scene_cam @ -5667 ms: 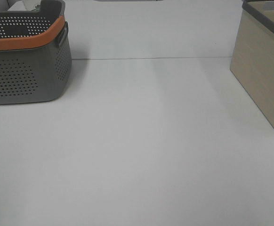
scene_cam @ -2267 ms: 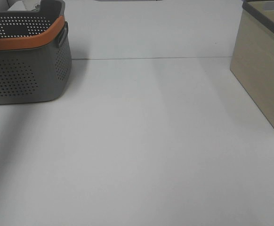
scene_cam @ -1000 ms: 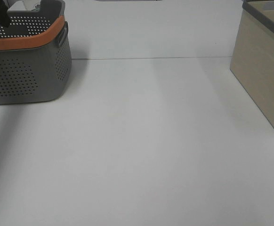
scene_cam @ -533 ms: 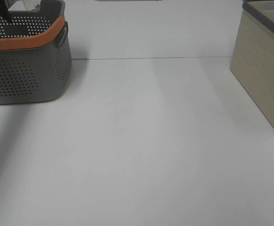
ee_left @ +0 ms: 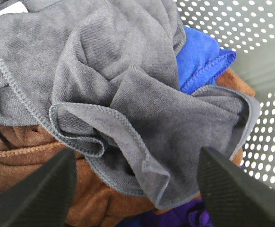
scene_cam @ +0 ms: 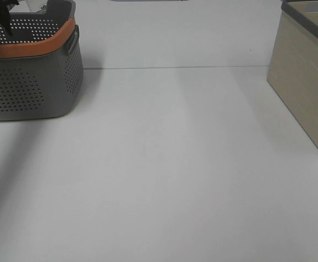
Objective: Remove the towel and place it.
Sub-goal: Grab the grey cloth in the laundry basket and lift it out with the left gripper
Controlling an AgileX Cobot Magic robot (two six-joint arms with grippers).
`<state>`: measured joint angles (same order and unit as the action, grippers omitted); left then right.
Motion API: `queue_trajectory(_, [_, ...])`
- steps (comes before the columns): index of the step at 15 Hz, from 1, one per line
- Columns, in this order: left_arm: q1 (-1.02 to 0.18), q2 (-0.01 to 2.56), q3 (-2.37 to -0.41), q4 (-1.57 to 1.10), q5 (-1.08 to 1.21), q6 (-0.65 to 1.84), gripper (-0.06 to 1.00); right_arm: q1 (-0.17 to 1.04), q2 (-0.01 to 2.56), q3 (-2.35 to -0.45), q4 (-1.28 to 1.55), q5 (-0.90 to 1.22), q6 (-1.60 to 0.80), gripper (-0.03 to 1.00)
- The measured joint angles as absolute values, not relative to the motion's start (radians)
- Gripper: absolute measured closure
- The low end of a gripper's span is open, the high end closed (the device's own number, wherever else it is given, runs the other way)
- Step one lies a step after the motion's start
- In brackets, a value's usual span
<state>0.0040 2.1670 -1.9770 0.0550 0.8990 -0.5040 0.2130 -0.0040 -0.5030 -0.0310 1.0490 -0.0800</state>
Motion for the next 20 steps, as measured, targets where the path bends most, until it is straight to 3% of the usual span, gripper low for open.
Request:
queue_trajectory(8, [0.004, 2.249, -1.977, 0.054, 0.816, -0.606, 0.35, 0.213, -0.004, -0.503, -0.031, 1.049, -0.079, 0.20])
queue_trajectory(10, [0.004, 2.250, -1.977, 0.054, 0.790, -0.609, 0.49, 0.213, -0.004, -0.503, -0.031, 1.049, -0.079, 0.20])
queue_trajectory(12, [0.004, 2.250, -1.977, 0.055, 0.772, -0.609, 0.81, 0.213, -0.004, -0.503, -0.031, 1.049, -0.079, 0.20])
queue_trajectory(13, [0.003, 2.250, -1.977, 0.061, 0.753, -0.609, 0.91, 0.213, -0.004, -0.503, -0.031, 1.049, -0.079, 0.20])
queue_trajectory(14, [0.000, 2.246, -1.977, 0.061, 0.734, -0.609, 0.94, 0.213, -0.004, -0.503, -0.031, 1.049, -0.079, 0.20])
queue_trajectory(20, [-0.019, 2.097, -1.977, 0.051, 0.602, -0.609, 0.94, 0.213, -0.004, -0.503, -0.031, 1.049, -0.078, 0.20])
